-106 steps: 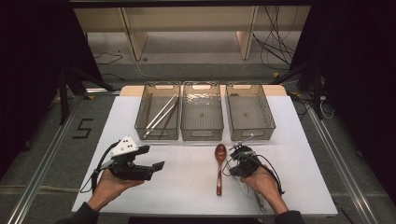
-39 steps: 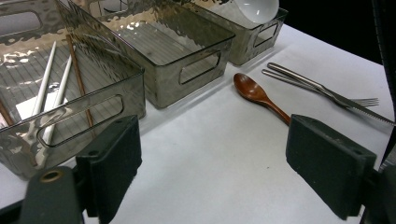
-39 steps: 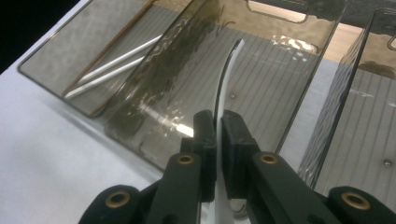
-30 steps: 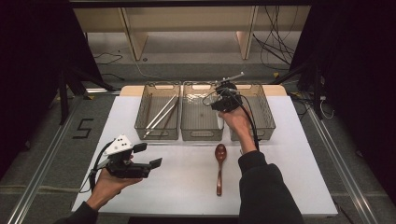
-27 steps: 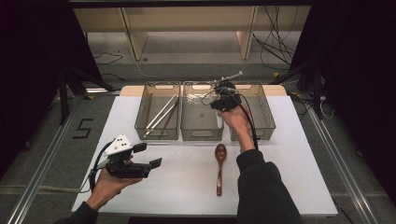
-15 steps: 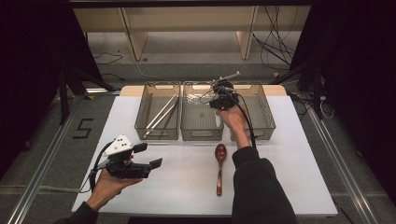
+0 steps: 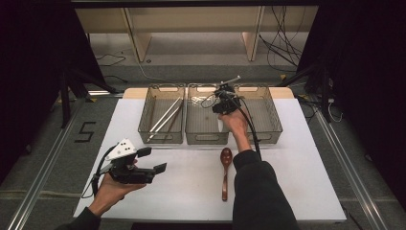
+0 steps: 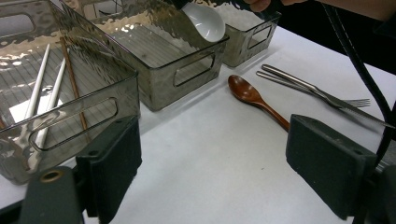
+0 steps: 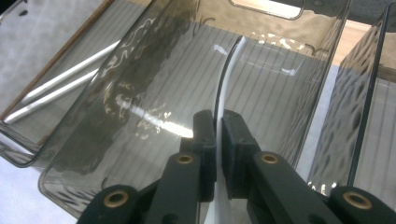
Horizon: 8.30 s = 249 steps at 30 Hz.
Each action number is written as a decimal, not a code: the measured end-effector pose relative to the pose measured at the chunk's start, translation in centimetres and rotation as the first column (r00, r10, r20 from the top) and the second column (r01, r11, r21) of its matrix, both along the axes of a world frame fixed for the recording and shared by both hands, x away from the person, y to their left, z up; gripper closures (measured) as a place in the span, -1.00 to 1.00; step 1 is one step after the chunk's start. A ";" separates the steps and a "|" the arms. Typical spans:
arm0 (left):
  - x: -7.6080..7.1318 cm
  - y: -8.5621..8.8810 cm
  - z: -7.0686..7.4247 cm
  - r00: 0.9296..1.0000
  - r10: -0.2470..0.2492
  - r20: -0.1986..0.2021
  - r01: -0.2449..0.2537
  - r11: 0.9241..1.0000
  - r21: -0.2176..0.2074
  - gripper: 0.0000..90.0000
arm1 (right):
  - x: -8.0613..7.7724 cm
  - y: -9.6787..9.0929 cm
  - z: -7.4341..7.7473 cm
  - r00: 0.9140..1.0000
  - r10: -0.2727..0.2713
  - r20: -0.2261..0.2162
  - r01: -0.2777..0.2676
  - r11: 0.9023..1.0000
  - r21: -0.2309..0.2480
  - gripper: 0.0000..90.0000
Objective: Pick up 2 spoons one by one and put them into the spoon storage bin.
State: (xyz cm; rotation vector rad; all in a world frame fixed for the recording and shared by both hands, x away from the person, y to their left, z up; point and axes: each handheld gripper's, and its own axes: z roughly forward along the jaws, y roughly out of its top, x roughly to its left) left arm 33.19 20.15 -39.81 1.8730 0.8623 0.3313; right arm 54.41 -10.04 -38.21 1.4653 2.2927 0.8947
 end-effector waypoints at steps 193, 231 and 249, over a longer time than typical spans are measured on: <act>-0.1 -0.1 -0.1 1.000 -0.005 0.011 0.004 1.000 0.025 -0.62 | -13.6 -6.0 -7.2 0.929 0.249 -0.274 -0.308 0.930 -0.199 0.84; -0.1 -0.1 -0.1 1.000 0.002 0.016 -0.002 1.000 0.016 -0.63 | -14.2 -6.5 -3.5 0.948 0.285 -0.145 -0.304 0.944 -0.132 0.83; -0.1 0.0 -0.1 1.000 0.000 0.021 -0.001 1.000 0.007 -0.63 | -12.8 -6.8 -0.6 0.966 0.252 -0.065 -0.257 0.962 -0.092 0.83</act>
